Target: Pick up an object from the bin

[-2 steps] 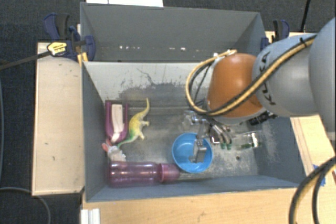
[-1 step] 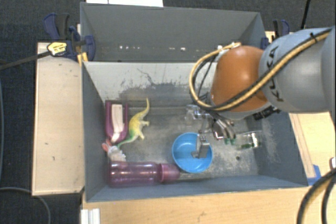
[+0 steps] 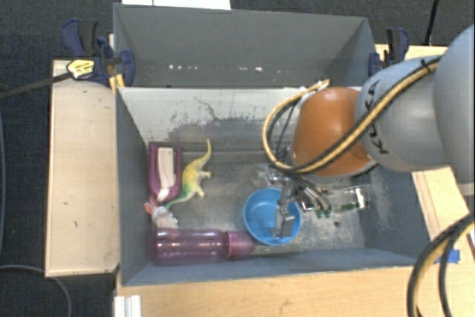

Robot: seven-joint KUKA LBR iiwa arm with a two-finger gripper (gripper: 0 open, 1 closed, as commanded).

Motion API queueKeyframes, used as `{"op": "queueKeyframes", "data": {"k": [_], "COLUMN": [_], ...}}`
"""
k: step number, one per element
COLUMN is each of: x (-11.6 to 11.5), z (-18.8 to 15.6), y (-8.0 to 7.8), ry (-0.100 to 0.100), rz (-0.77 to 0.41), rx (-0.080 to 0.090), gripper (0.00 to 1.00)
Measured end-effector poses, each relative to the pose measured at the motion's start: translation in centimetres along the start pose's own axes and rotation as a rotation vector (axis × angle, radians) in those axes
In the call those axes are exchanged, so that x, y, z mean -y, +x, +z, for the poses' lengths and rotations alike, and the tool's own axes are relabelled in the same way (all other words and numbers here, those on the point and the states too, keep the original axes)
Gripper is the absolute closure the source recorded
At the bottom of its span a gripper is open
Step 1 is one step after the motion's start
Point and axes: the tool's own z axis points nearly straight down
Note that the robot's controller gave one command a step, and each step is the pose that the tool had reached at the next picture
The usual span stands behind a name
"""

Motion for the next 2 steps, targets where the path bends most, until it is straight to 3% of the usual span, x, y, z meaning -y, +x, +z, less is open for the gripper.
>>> {"op": "queueKeyframes", "data": {"k": [1,2], "x": [0.21,0.25], "z": [1.54,1.37], "y": [-0.62,-0.57], "ry": [0.0,0.0], "rz": [0.019,0.021], "rx": [0.015,0.013], "gripper": [1.0,1.0]}}
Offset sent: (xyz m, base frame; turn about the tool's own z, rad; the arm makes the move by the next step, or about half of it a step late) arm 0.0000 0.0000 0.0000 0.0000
